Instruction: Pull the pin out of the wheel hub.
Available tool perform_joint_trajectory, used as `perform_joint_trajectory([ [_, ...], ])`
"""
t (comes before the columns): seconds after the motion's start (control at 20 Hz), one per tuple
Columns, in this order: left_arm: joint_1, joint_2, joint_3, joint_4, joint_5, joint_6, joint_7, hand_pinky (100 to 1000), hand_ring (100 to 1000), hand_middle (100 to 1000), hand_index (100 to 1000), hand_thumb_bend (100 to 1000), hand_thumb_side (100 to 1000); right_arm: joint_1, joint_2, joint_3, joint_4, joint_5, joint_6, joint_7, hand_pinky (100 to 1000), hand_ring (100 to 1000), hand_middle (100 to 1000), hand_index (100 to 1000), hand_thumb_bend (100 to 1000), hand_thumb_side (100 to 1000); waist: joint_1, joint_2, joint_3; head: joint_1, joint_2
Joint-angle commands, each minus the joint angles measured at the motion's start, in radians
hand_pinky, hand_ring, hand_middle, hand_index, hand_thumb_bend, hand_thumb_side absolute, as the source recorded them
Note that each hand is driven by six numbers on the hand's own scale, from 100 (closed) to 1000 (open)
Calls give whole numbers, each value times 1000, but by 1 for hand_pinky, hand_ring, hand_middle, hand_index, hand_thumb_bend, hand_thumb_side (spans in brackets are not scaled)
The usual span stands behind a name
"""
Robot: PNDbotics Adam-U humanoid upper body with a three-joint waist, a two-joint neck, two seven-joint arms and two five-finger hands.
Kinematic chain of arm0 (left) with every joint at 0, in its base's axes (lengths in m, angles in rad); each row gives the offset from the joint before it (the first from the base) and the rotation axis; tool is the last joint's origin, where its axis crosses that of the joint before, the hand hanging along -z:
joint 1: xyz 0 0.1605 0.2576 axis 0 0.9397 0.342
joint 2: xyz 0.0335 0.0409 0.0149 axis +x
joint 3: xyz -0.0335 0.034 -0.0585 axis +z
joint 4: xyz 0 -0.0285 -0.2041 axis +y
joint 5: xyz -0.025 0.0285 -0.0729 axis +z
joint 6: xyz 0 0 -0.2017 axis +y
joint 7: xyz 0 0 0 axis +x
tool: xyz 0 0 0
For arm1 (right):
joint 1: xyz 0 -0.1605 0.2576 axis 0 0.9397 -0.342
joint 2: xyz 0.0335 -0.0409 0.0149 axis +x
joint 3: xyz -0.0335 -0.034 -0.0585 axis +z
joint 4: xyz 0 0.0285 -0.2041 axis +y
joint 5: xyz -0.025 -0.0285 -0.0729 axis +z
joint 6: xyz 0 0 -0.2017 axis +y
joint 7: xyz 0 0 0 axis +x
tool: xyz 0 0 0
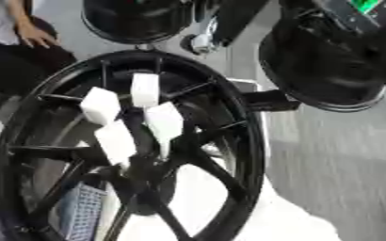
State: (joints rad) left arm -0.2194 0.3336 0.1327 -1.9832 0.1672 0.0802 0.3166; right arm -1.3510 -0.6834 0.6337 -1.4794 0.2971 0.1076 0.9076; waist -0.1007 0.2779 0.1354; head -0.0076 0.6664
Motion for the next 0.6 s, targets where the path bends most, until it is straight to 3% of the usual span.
perform_joint_trajectory([
  [0.05, -13, 28, 0, -17, -3, -1, -4, 711, 770, 667, 793, 427, 416, -30, -9, -8, -7, 2, -12, -1, 906, 849, 798, 855, 206, 510, 4, -14, 1, -4, -10],
  [0.6, -15, 30, 0, -17, -5, -1, -4, 711, 770, 667, 792, 424, 417, -27, -11, 5, -41, -45, -10, -1, 901, 837, 784, 847, 199, 505, 5, -8, 0, 0, -7],
])
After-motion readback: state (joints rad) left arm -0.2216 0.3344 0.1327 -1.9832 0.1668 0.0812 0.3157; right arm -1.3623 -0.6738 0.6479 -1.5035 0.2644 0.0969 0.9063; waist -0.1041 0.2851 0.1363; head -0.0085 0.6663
